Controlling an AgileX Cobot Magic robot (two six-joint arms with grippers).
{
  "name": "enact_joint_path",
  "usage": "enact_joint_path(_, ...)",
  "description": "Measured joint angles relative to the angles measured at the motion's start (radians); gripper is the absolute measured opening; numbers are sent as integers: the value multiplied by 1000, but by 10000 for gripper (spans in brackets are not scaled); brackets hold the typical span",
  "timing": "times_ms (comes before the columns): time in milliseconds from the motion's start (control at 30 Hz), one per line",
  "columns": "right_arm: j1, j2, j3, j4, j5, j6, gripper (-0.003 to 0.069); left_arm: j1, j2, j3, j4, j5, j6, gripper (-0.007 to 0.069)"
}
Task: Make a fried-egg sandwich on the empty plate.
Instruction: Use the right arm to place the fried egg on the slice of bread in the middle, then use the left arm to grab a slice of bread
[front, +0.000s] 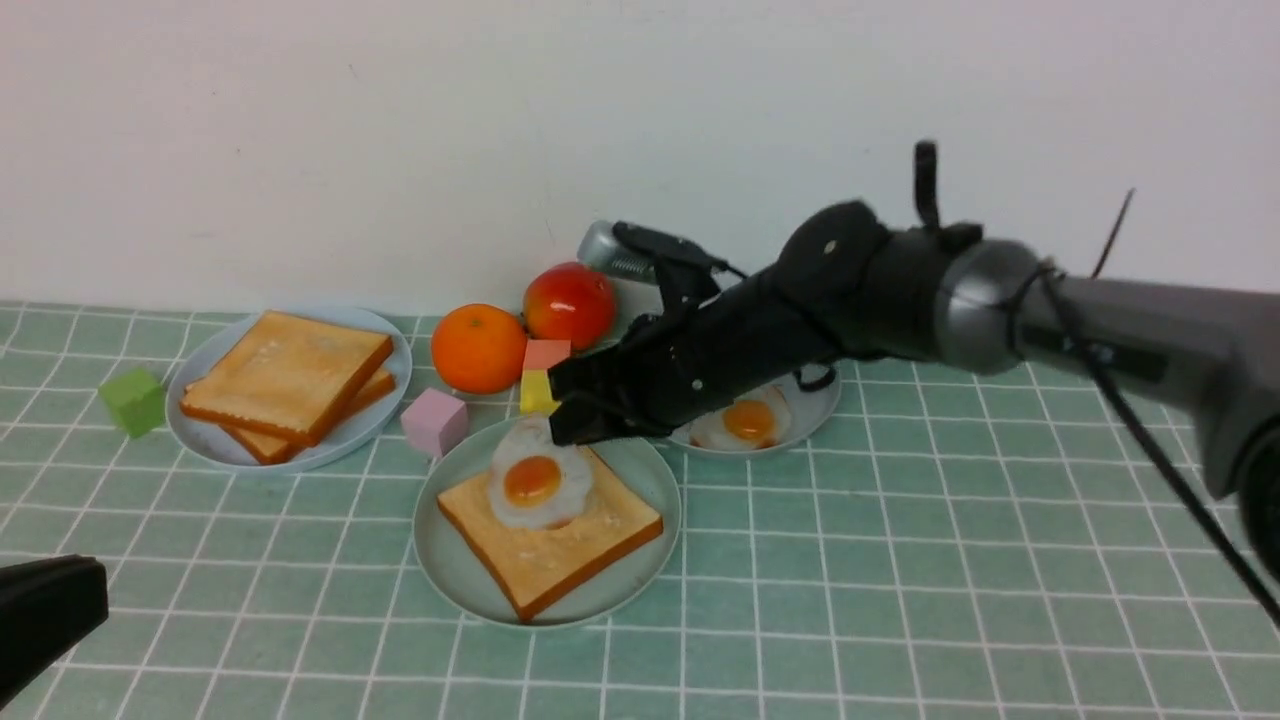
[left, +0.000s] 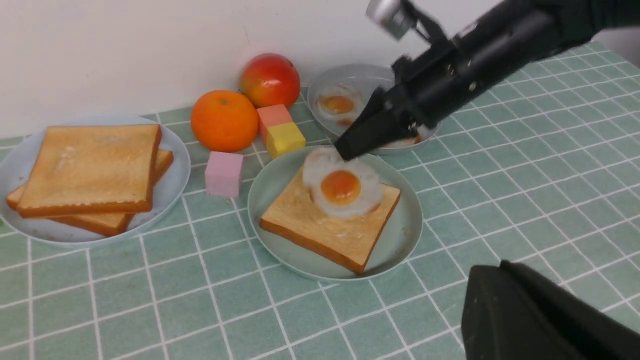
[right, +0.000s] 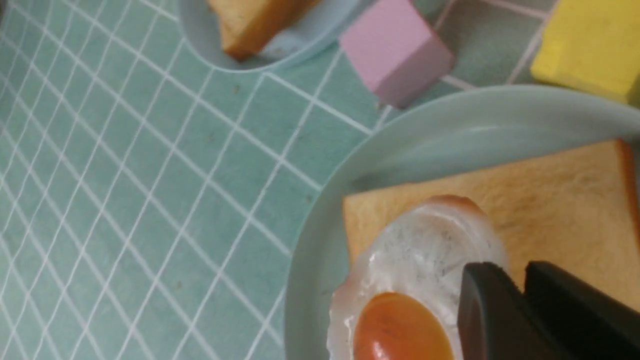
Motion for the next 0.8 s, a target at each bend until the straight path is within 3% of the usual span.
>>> enact_joint_path(133,-1,37,0,19,-18,0,161,0,0,0,6,12,0,-13)
enact_joint_path(367,-16,26,2,18,-2,0,452,0,1,0,10,16,-3,-13)
enact_joint_path(467,-40,-17,5,-10,61,4,488,0,5,0,10,22,-13,-10)
enact_joint_path(567,-95,-155,8,-121,221,56,429,0,68,0,8,40,-68,-10)
enact_joint_path(800,-129,-522,28,-493,525,182,65,0,435,-27,8,58,-123,-13)
